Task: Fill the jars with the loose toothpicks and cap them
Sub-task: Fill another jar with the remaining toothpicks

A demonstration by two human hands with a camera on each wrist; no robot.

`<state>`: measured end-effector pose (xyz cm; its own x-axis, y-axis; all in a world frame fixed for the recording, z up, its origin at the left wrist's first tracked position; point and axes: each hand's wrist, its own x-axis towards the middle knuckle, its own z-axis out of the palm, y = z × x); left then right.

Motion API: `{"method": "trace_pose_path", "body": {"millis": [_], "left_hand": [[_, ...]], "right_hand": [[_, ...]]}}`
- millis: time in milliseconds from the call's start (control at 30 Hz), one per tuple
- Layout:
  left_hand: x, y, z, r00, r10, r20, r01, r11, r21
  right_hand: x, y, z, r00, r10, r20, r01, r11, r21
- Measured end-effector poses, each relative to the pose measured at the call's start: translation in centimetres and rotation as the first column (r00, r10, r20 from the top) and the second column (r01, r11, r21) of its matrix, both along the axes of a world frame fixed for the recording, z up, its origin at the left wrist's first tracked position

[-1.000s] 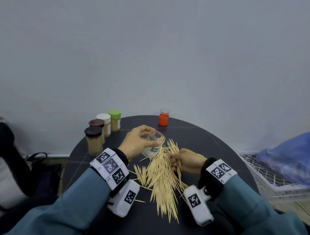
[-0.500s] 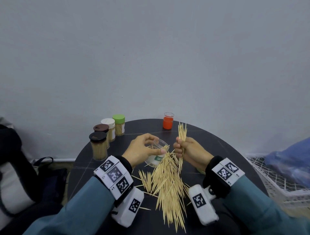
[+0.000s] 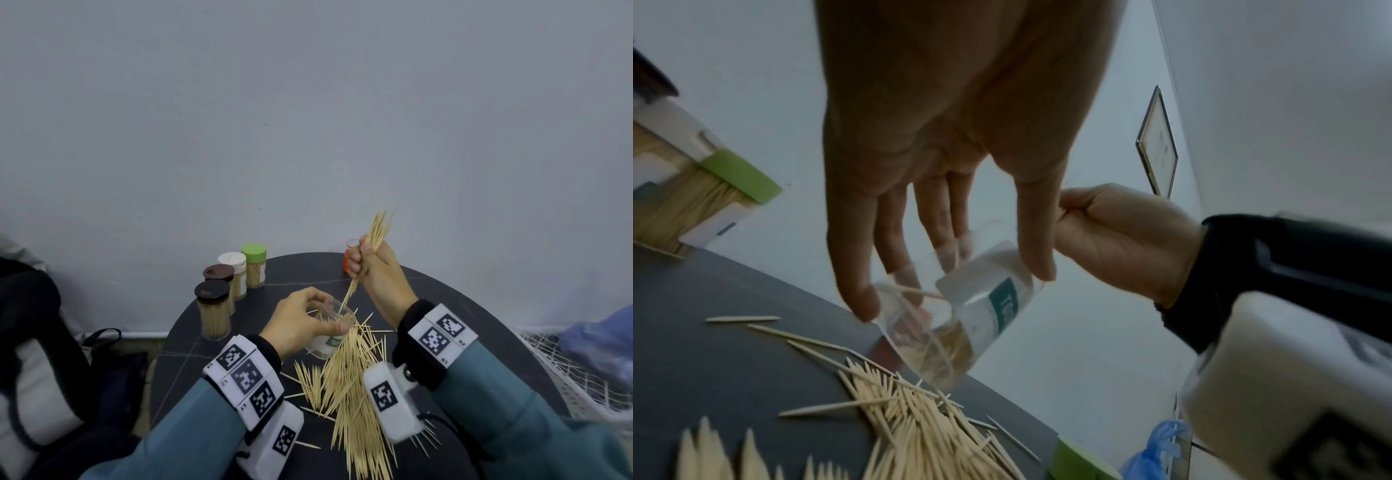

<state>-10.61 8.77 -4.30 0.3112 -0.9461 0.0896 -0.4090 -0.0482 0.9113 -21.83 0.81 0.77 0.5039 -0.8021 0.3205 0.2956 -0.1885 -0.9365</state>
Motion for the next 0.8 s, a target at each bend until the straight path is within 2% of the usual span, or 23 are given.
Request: {"method": "trace_pose_path", "body": {"millis": [167,267,400,533,800], "left_hand": [[-0.2,0.4,0.5,0.998,-0.017,-0.057,0.013,0.997,-0.077],[-0.2,0.5,0.7,0.998,-0.031,-0.06,0.024,0.994,-0.106],[-0.3,0.5,0.7,0.999,-0.027,-0.036,0.023,0.994,-0.106],[-0.6,0.5,0.7,0.999,-0.04,-0.017,0.037,0.991,-0.127],[-1.3,0.4,0.8,0.996,-0.082,-0.025,0.079,0.99,-0.116]], "right_hand": [[0.0,1.6,-2.6,0.991,0.015,-0.131,-0.025,0.997,-0.07],[-0.3,2.1,-3.7,0.992,0.061,-0.106,-0.064,0.998,-0.019],[-0.8,2.5,-4.2,0.984,0.05,-0.172,-0.05,0.999,0.004],[-1.3,2.3,-4.3,0.982,0.063,-0.178,-0.059,0.998,0.032],[-2.6,1.9,-4.5,0.98,0.032,-0.198,-0.029,0.999,0.019]]}}
